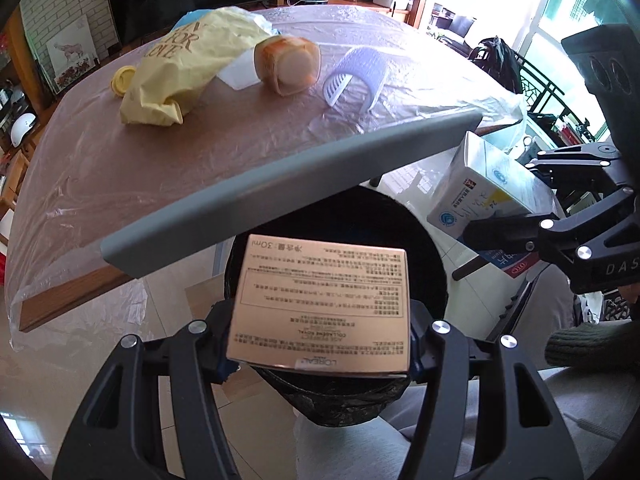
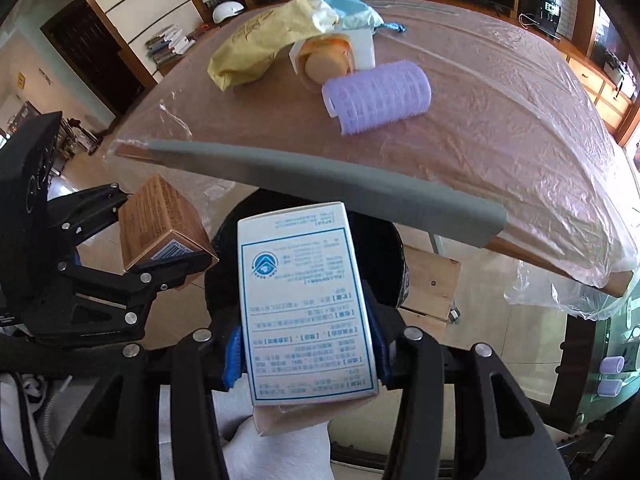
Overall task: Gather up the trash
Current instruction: 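Carry both boxes in the tools over the black trash bin, then open both tools to drop the boxes into the bin, then move both tools back over the table toward the remaining items, then grasp the PIN FOR LOVE bag with the left tool while the right tool grasps the lavender curler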
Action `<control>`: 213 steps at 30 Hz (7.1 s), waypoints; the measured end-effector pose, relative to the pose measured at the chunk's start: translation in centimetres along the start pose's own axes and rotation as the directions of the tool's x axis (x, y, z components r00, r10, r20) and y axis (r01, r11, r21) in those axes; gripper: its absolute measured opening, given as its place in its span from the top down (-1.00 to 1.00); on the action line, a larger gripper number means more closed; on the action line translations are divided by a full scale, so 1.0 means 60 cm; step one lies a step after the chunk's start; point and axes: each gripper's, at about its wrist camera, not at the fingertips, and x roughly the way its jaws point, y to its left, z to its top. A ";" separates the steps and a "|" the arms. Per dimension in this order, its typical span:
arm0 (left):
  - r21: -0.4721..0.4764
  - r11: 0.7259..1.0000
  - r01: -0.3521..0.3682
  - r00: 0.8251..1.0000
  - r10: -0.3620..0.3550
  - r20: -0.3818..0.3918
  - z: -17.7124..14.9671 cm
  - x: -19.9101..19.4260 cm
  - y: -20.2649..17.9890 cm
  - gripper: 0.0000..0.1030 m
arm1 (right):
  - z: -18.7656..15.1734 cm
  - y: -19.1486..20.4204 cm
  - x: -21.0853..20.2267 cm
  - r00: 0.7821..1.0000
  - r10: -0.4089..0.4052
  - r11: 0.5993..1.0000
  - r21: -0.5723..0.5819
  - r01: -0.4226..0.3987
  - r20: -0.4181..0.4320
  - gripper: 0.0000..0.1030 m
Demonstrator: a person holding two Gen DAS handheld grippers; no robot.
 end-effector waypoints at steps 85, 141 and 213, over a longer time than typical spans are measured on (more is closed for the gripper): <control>0.007 1.000 -0.031 0.993 0.031 -0.114 -0.025 0.094 0.010 -0.55 | -0.022 -0.062 0.057 0.992 -0.123 0.974 0.199 0.113 0.039 -0.67; 0.260 0.965 -0.041 0.997 0.056 -0.051 0.246 0.047 0.117 -0.95 | 0.208 -0.052 0.003 0.995 0.096 0.954 -0.289 -0.086 0.020 -0.92; -0.164 0.986 -0.028 0.989 0.051 0.140 0.155 -0.061 0.160 -0.13 | 0.175 -0.049 -0.102 0.938 0.078 0.997 -0.018 -0.077 0.336 -0.36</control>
